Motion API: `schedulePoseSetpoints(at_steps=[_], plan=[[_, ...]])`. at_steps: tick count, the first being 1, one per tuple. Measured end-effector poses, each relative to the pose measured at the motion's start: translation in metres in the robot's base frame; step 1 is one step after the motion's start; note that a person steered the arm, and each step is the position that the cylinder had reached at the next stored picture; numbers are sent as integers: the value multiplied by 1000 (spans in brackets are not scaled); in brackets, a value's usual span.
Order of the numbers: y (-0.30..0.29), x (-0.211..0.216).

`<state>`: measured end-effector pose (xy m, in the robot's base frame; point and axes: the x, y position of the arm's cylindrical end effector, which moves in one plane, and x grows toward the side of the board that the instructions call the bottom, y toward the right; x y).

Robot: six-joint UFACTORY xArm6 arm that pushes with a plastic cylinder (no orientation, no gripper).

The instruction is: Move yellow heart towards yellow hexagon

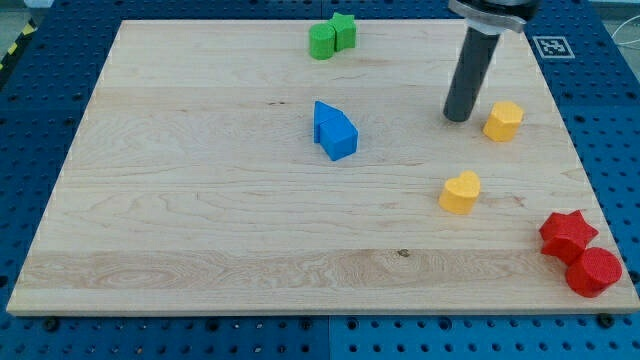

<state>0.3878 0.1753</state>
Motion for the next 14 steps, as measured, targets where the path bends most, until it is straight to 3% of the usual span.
schedulePoseSetpoints(at_steps=[3,7,9,14], plan=[[40,22],[-73,106],[-89,148],[-82,159]])
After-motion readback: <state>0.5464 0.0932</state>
